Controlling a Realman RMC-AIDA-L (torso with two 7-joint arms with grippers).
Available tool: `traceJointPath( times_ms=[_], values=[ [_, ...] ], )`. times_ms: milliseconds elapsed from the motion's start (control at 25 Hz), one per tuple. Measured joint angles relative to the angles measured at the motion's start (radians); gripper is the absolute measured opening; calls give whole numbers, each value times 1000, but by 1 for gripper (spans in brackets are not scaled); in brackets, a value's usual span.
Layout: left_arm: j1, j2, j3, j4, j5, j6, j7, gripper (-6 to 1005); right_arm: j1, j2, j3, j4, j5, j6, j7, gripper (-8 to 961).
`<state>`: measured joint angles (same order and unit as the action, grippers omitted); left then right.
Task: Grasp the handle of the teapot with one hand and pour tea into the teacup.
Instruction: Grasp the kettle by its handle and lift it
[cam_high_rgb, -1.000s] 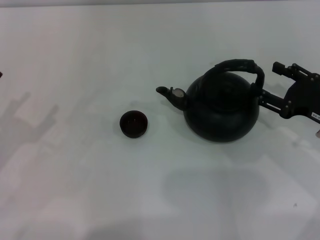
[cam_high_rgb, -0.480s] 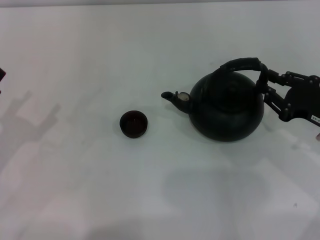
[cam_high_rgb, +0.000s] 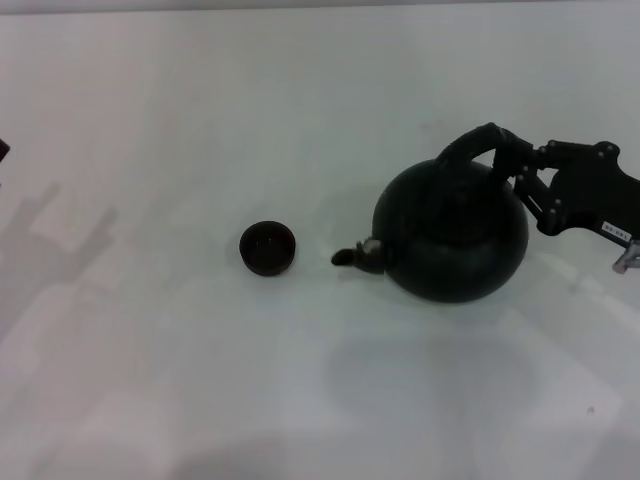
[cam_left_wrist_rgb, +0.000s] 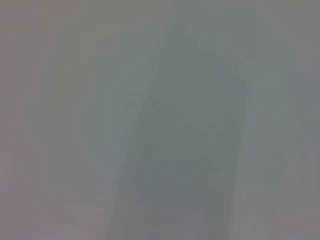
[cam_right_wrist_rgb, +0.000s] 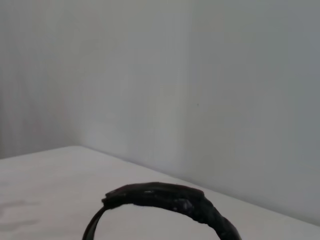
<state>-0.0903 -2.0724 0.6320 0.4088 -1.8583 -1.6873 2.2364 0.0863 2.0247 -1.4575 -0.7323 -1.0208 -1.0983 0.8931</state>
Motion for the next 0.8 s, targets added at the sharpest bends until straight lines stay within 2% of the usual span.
traceJointPath(
  times_ms=[80,600,800],
  values=[
    [0,0,0,-1,0,2,0,872,9,0,-3,13,16,0,-9,128],
    [10,2,0,-25,2,60,8,872,44,3,-31,33,181,27,-85,122],
    [22,2,-14,-87,-1,97,87,871,52,3,-108,14,303,76,-181,121]
  ],
)
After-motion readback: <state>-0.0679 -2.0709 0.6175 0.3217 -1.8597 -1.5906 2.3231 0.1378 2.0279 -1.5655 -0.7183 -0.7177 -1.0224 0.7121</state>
